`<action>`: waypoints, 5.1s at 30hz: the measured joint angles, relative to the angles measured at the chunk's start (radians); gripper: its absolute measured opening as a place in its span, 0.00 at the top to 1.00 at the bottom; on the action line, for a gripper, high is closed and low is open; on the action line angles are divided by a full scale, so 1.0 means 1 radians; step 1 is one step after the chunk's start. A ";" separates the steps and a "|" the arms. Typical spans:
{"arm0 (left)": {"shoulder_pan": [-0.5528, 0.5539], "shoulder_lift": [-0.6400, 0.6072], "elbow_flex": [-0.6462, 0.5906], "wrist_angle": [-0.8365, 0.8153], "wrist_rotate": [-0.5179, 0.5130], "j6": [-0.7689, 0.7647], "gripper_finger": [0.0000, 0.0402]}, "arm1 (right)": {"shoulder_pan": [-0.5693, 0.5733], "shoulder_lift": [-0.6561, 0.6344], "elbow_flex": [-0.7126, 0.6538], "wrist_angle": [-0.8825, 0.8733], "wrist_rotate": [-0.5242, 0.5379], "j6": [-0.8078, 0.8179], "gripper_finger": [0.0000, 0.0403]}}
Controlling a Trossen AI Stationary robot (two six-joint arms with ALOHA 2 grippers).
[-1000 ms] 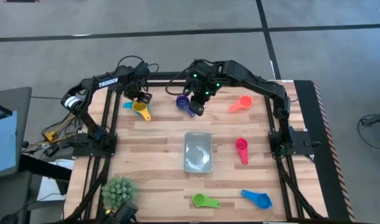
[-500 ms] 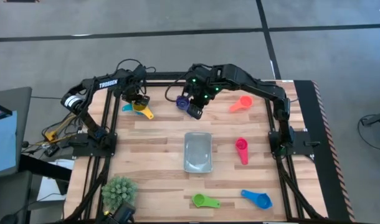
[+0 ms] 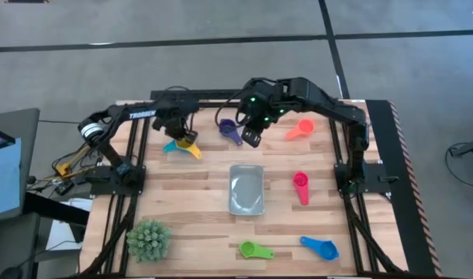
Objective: Nest measuring cups in basket
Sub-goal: Adjust the stacked measuring cups
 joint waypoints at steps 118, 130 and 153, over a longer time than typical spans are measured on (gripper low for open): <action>-0.514 -0.816 -0.400 0.192 -0.182 -0.272 0.81 | 0.226 0.421 -0.084 0.394 -0.107 0.014 0.71; -0.285 -0.648 -0.542 0.408 0.008 -0.174 0.99 | 0.259 0.494 -0.084 0.507 -0.098 0.024 0.77; -0.381 -0.465 -0.551 0.506 0.243 -0.336 1.00 | 0.211 0.574 -0.085 0.598 -0.105 0.011 0.83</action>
